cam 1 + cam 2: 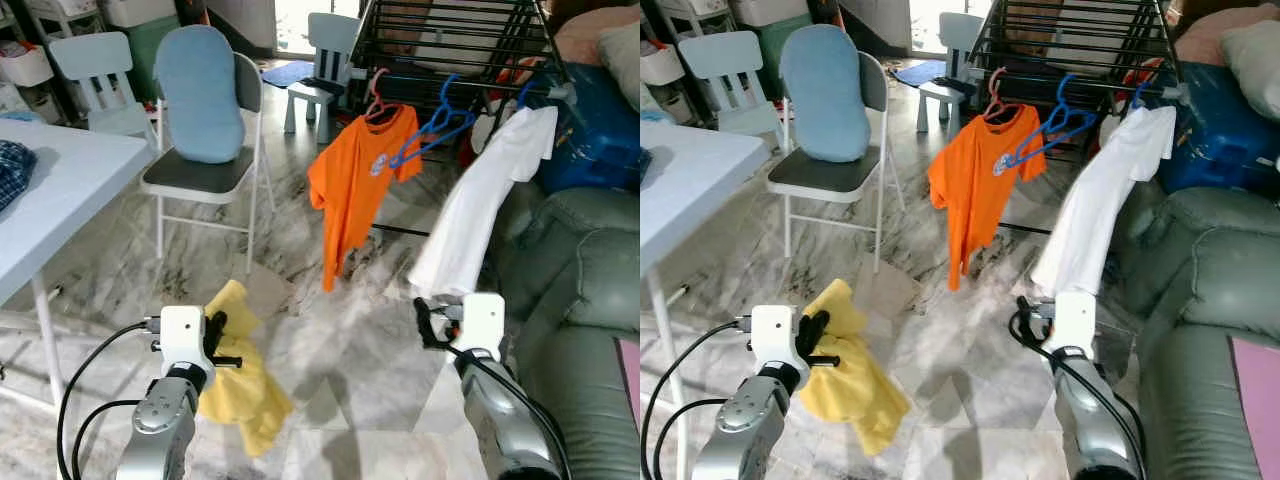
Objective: Hang hanger
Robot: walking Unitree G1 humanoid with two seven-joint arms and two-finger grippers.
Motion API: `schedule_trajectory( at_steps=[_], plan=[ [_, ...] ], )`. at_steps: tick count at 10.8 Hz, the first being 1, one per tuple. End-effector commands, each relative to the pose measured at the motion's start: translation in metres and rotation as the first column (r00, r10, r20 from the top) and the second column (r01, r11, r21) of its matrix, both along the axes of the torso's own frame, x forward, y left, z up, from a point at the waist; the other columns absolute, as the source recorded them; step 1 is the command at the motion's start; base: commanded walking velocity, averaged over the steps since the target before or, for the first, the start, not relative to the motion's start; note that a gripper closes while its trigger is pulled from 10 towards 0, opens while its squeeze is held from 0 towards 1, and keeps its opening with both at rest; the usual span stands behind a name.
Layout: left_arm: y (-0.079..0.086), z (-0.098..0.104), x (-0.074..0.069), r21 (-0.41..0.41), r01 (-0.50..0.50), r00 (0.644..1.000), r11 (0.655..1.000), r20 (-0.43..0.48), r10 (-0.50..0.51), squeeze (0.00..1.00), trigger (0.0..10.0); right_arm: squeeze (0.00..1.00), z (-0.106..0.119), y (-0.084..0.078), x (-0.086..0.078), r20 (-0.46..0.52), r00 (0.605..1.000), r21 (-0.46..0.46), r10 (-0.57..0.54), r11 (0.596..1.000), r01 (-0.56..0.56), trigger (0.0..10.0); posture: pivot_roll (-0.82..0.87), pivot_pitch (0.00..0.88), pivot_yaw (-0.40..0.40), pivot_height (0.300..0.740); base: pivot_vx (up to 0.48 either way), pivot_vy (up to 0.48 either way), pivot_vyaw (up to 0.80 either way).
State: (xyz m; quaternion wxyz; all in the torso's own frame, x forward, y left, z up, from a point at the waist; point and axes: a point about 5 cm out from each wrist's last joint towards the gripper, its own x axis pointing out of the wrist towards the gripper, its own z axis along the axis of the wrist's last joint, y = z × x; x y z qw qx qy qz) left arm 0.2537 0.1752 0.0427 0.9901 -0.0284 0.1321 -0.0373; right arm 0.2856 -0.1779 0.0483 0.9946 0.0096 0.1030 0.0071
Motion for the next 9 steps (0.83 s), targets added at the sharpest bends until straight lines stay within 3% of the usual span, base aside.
schedule_trajectory(
  at_steps=[1, 6, 9],
  plan=[
    [-0.0011, 0.0048, 0.0052, -0.008, 0.003, 1.000, 1.000, 0.025, -0.002, 0.00, 10.0, 0.00, -0.0019, -0.0011, 0.0009, -0.013, 1.000, -0.009, 0.004, 1.000, -0.004, 10.0, -0.10, 0.003, -0.010, 0.740, 0.000, 0.000, -0.80],
    [-0.0020, 0.0028, 0.0085, -0.015, 0.022, 1.000, 1.000, 0.010, -0.022, 0.00, 10.0, 0.00, -0.0022, 0.0020, 0.0018, -0.008, 1.000, 0.005, 0.012, 1.000, -0.012, 10.0, -0.10, 0.020, 0.009, 0.740, 0.000, 0.000, -0.80],
    [-0.0026, 0.0030, 0.0102, -0.016, 0.022, 1.000, 1.000, 0.011, -0.021, 0.00, 10.0, 0.00, -0.0010, 0.0024, 0.0028, -0.006, 1.000, 0.006, 0.014, 1.000, -0.014, 10.0, -0.10, 0.024, 0.004, 0.740, 0.000, 0.280, -0.66]
  ],
)
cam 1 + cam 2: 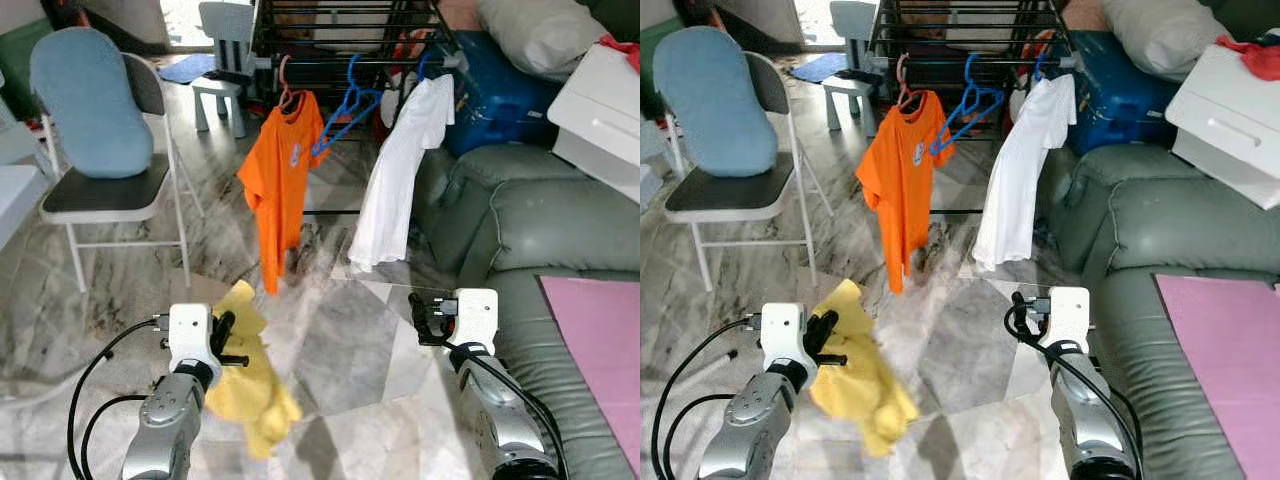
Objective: Hang hanger
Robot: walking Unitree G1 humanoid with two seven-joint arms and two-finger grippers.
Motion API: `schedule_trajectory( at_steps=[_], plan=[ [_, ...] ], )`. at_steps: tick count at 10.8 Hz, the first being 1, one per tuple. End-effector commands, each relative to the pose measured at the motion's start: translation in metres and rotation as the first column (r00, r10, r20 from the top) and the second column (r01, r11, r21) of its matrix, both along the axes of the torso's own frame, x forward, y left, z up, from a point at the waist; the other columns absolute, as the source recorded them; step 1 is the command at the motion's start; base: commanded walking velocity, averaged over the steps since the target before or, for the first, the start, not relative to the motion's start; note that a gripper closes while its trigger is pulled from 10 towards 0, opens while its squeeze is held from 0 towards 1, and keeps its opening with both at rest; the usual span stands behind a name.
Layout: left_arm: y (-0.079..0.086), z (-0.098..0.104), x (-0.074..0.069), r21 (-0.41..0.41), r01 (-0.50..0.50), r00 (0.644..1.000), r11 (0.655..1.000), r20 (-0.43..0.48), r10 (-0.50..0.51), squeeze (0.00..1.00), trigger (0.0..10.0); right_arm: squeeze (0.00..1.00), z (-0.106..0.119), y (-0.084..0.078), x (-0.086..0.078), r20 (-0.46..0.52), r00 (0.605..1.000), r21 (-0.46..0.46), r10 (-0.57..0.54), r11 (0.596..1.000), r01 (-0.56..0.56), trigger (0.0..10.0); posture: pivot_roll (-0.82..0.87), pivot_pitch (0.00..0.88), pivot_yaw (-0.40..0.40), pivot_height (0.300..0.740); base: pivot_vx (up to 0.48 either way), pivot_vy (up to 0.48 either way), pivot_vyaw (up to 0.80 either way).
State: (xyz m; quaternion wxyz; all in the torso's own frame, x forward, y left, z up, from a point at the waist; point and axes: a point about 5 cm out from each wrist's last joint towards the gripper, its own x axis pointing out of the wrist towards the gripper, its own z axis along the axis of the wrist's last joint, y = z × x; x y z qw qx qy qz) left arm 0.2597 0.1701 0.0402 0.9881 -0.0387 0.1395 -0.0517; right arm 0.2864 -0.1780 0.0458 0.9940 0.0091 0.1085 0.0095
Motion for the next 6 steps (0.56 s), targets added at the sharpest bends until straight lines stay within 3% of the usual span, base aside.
schedule_trajectory(
  at_steps=[1, 6],
  plan=[
    [0.0027, 0.0050, 0.0042, 0.008, -0.008, 1.000, 1.000, 0.024, 0.008, 0.00, 10.0, 0.00, 0.0016, 0.0030, 0.0022, 0.004, 1.000, 0.010, 0.015, 1.000, -0.015, 10.0, -0.10, 0.026, 0.003, 0.740, 0.000, 0.285, 0.00],
    [0.0039, 0.0043, 0.0057, 0.014, -0.004, 1.000, 1.000, 0.016, 0.004, 0.00, 10.0, 0.00, 0.0006, 0.0045, 0.0039, 0.001, 1.000, 0.018, 0.017, 1.000, -0.017, 10.0, -0.10, 0.027, 0.009, 0.740, 0.000, 0.289, 0.00]
  ],
)
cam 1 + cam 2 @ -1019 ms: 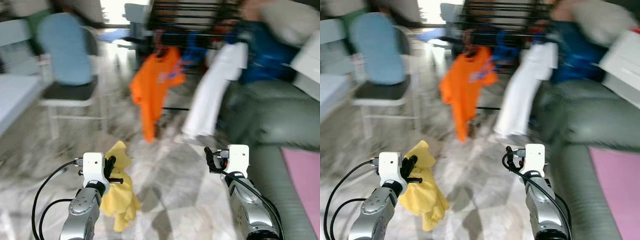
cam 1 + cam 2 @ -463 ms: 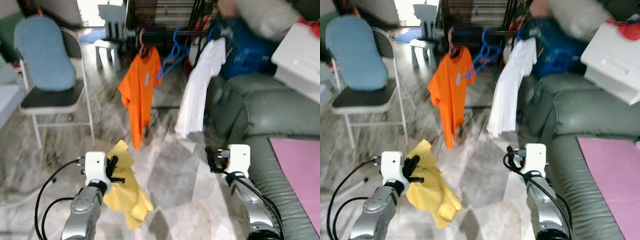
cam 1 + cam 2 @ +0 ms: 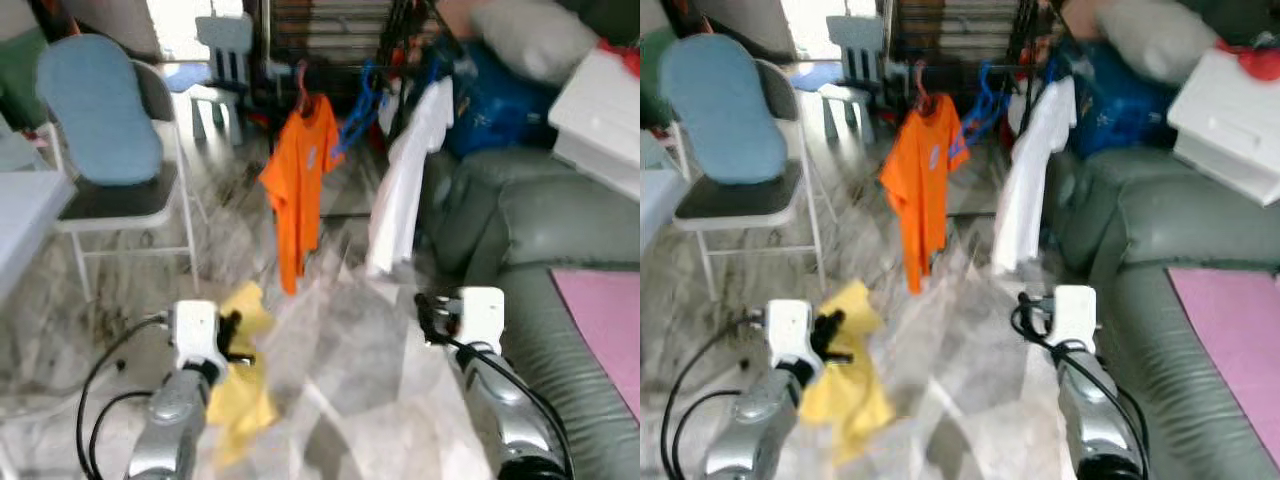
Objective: Hang hanger
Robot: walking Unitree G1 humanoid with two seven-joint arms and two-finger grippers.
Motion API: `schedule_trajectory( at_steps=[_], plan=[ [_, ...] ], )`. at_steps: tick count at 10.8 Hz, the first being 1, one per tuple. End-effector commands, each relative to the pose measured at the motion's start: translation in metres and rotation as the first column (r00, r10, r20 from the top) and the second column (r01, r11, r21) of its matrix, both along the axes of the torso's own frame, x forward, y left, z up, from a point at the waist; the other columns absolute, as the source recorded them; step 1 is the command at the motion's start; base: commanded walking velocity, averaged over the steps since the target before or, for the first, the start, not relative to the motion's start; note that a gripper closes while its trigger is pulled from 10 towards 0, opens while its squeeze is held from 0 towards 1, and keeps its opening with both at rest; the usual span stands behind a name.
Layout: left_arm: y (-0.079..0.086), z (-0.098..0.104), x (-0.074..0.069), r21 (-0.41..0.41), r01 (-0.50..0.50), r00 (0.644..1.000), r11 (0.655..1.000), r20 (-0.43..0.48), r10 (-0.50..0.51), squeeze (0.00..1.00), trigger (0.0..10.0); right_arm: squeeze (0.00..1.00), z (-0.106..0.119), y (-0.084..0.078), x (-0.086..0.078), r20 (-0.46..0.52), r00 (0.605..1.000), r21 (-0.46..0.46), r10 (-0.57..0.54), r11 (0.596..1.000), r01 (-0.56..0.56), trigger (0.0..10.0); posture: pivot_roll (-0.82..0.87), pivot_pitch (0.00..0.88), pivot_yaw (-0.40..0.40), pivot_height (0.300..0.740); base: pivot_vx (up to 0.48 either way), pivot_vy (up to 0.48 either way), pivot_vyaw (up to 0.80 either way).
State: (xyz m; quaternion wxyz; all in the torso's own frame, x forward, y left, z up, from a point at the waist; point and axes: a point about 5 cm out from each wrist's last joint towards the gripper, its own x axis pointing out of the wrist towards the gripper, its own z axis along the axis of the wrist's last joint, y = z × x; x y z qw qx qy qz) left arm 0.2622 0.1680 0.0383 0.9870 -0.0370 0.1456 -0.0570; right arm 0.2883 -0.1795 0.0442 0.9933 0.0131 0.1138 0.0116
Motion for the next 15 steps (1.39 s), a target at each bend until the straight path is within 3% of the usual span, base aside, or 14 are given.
schedule_trajectory(
  at_steps=[1, 6, 15],
  plan=[
    [0.006, 0.006, 0.004, 0.014, -0.014, 1.000, 1.000, 0.028, 0.014, 0.00, 10.0, 0.00, 0.003, 0.007, 0.003, 0.013, 1.000, 0.010, 0.016, 1.000, -0.016, 10.0, -0.10, 0.027, 0.009, 0.740, 0.000, 0.292, 0.00],
    [0.005, 0.005, 0.003, 0.019, -0.012, 1.000, 1.000, 0.024, 0.012, 0.00, 10.0, 0.00, 0.002, 0.006, 0.002, 0.016, 1.000, 0.012, 0.017, 1.000, -0.017, 10.0, -0.10, 0.033, 0.009, 0.740, 0.000, 0.329, 0.00],
    [-0.001, 0.026, 0.011, 0.030, -0.004, 0.988, 1.000, 0.151, -0.001, 0.00, 10.0, 0.00, 0.005, 0.005, 0.003, 0.023, 0.999, 0.000, 0.025, 1.000, -0.026, 10.0, -0.11, 0.035, 0.006, 0.740, 0.000, 0.000, 0.00]
  ],
)
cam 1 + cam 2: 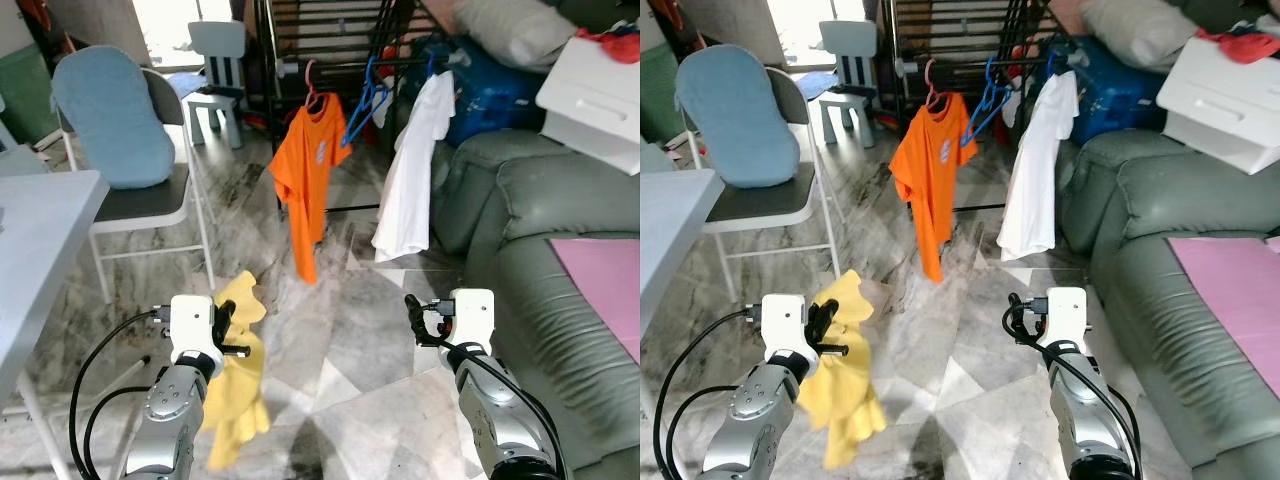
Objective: Hang hanger
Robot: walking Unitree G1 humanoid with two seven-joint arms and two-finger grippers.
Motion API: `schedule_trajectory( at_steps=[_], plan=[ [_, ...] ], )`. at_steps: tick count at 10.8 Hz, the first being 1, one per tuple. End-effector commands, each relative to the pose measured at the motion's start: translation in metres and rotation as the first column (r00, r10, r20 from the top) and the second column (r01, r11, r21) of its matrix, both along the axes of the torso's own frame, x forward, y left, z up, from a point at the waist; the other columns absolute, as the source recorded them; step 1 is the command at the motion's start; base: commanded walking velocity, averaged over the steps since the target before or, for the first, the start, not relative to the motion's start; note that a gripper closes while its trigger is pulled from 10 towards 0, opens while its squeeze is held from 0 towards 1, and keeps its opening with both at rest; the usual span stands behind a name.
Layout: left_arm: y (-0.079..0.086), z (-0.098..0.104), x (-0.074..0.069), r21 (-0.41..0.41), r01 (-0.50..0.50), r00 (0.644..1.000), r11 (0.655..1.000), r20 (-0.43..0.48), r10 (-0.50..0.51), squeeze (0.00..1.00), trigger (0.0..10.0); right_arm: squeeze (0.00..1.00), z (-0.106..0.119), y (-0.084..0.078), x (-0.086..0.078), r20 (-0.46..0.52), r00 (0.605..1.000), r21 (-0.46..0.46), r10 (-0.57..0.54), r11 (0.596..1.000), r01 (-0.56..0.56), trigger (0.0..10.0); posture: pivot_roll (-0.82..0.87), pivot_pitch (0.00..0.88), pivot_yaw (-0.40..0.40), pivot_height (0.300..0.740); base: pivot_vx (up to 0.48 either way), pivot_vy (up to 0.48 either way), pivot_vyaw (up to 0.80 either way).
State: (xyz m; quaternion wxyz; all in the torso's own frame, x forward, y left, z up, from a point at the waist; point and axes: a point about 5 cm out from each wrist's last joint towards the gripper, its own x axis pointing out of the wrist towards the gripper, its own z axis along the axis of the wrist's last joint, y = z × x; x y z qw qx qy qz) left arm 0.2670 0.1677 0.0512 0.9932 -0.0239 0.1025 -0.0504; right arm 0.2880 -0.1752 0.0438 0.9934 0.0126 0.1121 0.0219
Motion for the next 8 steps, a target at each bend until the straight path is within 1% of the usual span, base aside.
schedule_trajectory(
  at_steps=[1, 2, 3, 8],
  plan=[
    [-0.0015, 0.0131, 0.0057, 0.007, 0.009, 0.998, 1.000, 0.061, -0.010, 0.00, 10.0, 0.00, 0.0055, 0.0008, 0.0034, 0.021, 1.000, -0.003, 0.005, 1.000, -0.005, 10.0, -0.11, 0.035, 0.004, 0.740, 0.266, 0.000, 0.00],
    [-0.0037, 0.0129, 0.0052, 0.011, 0.012, 0.998, 1.000, 0.062, -0.013, 0.00, 10.0, 0.00, 0.0056, 0.0005, 0.0034, 0.021, 1.000, -0.006, 0.007, 1.000, -0.007, 10.0, -0.11, 0.035, 0.002, 0.740, 0.337, 0.000, 0.00],
    [-0.0061, 0.0140, 0.0051, 0.012, 0.022, 0.997, 1.000, 0.070, -0.023, 0.00, 10.0, 0.00, 0.0058, 0.0004, 0.0034, 0.021, 1.000, -0.009, 0.012, 1.000, -0.012, 10.0, -0.11, 0.036, -0.001, 0.740, 0.349, 0.000, -0.44],
    [-0.0101, 0.0159, 0.0066, -0.002, 0.033, 0.996, 0.999, 0.077, -0.033, 0.00, 10.0, 0.00, 0.0069, 0.0016, 0.0038, 0.029, 0.999, -0.004, 0.019, 1.000, -0.019, 10.0, -0.12, 0.036, 0.000, 0.740, 0.398, 0.000, -0.53]
  ],
)
